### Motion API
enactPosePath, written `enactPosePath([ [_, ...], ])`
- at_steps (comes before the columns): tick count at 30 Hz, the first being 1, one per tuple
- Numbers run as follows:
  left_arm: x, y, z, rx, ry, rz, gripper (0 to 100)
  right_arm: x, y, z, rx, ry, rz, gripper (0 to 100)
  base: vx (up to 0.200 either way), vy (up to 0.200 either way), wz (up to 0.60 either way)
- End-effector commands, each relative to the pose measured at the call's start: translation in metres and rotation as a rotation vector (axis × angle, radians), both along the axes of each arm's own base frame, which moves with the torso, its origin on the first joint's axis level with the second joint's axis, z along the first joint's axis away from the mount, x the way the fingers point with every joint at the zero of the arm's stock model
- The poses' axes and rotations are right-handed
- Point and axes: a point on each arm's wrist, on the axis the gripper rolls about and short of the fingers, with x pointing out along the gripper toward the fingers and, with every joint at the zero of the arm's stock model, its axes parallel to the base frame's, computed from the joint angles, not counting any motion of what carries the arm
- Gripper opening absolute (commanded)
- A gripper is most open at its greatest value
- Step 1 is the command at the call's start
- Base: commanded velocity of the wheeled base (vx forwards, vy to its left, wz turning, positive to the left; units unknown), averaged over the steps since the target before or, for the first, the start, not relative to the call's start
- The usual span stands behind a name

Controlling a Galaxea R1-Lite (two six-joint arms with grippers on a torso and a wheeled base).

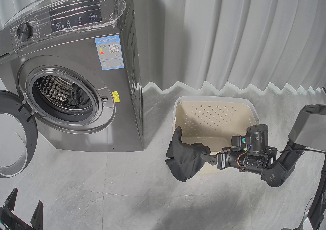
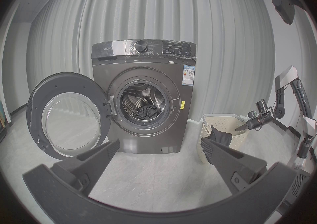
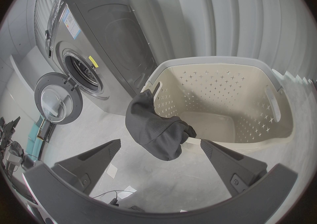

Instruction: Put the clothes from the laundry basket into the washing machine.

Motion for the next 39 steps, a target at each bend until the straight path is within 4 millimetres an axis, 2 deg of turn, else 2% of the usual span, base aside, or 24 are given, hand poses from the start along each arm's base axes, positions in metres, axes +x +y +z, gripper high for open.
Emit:
enactPosePath([
  [1, 0.000, 0.000, -0.004, -0.001, -0.002, 0.001, 100, 0.009, 0.005, -0.013, -0.013, 0.020, 0.005, 100, 0.000, 0.000, 0.00],
  [13, 0.000, 0.000, -0.004, -0.001, -0.002, 0.001, 100, 0.022, 0.009, -0.028, -0.023, 0.026, 0.002, 100, 0.000, 0.000, 0.00],
  [20, 0.000, 0.000, -0.004, -0.001, -0.002, 0.001, 100, 0.026, 0.015, -0.029, -0.022, 0.015, 0.014, 100, 0.000, 0.000, 0.00],
  [28, 0.000, 0.000, -0.004, -0.001, -0.002, -0.001, 100, 0.045, 0.018, -0.046, -0.021, 0.019, 0.001, 100, 0.000, 0.000, 0.00],
  [39, 0.000, 0.000, -0.004, -0.001, -0.002, -0.001, 100, 0.047, 0.025, -0.048, -0.017, 0.009, 0.016, 100, 0.000, 0.000, 0.00],
])
